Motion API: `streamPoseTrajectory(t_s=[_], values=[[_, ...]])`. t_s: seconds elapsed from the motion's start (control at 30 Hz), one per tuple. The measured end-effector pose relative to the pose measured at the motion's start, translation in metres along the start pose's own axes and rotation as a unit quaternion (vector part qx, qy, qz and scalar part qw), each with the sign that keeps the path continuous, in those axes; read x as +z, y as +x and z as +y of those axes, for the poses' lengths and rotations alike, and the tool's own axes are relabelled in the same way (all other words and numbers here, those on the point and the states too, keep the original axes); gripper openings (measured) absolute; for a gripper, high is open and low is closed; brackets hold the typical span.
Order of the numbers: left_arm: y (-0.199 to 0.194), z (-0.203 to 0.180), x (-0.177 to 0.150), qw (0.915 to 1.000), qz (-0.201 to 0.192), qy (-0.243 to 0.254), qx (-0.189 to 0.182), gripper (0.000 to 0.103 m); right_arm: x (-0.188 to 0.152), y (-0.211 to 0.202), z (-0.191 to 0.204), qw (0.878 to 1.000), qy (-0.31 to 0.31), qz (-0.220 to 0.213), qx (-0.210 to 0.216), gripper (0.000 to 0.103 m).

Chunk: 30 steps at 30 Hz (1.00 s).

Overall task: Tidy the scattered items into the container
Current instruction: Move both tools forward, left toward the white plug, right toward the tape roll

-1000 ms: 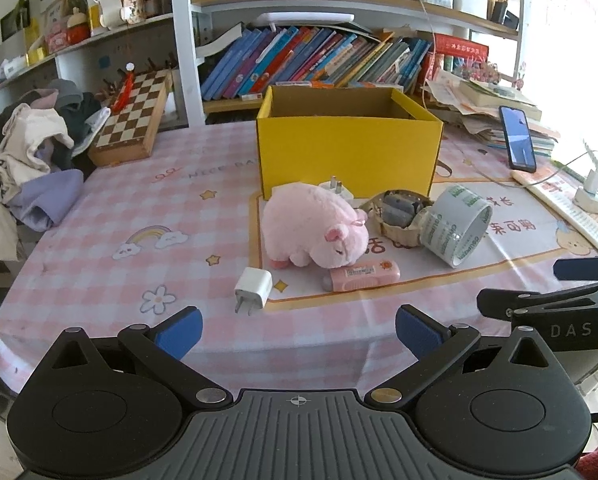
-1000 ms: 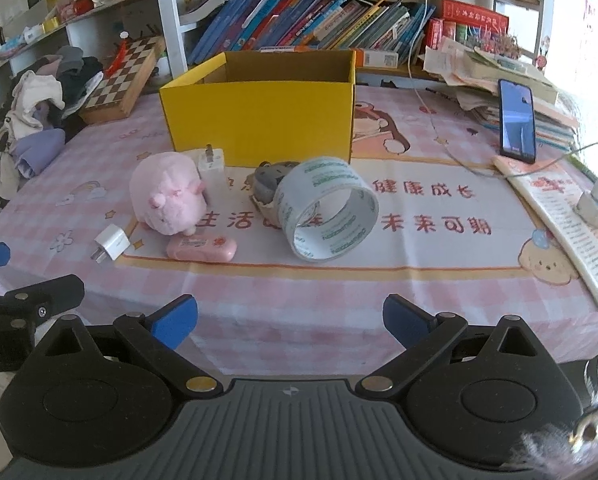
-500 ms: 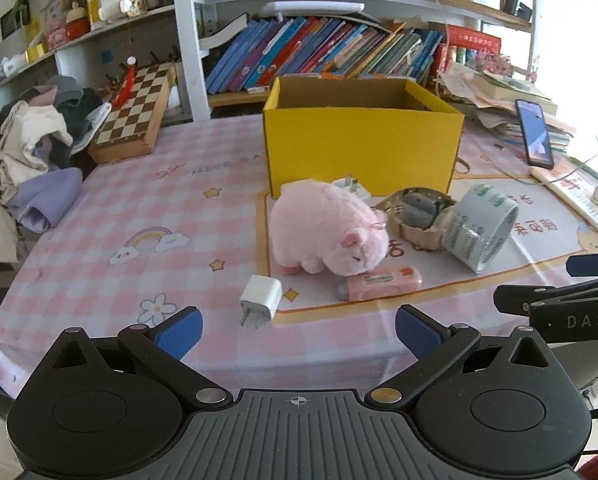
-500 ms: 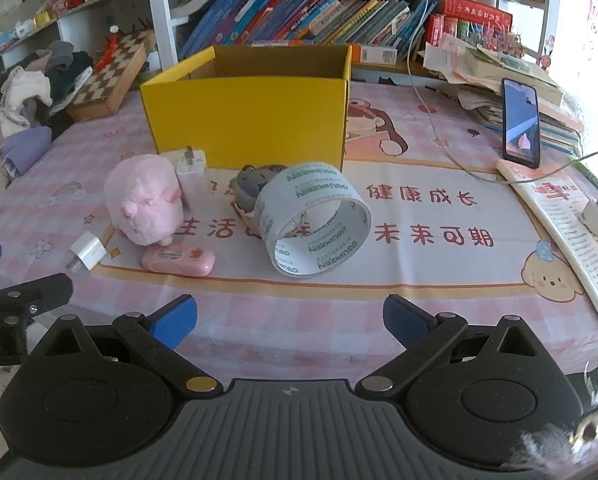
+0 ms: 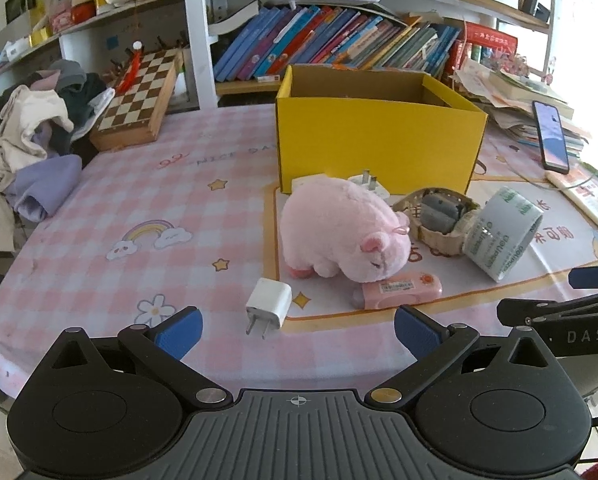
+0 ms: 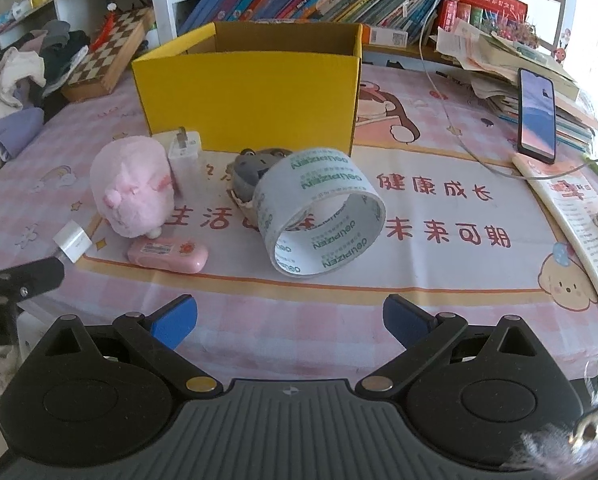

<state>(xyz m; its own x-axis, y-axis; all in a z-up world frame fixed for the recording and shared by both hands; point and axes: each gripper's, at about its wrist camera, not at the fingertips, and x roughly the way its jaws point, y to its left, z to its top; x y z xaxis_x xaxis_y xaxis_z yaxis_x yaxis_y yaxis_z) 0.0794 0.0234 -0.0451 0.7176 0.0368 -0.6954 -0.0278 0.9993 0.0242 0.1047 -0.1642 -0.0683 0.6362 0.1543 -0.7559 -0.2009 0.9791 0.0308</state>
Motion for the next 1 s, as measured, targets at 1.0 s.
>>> streamPoseTrajectory(t_s=[1.0], values=[[0.042,0.012,0.012,0.9992,0.025,-0.024,0.020,0.081,0.029,0.035,-0.014,1.000,0.002,0.010,-0.015,0.101]])
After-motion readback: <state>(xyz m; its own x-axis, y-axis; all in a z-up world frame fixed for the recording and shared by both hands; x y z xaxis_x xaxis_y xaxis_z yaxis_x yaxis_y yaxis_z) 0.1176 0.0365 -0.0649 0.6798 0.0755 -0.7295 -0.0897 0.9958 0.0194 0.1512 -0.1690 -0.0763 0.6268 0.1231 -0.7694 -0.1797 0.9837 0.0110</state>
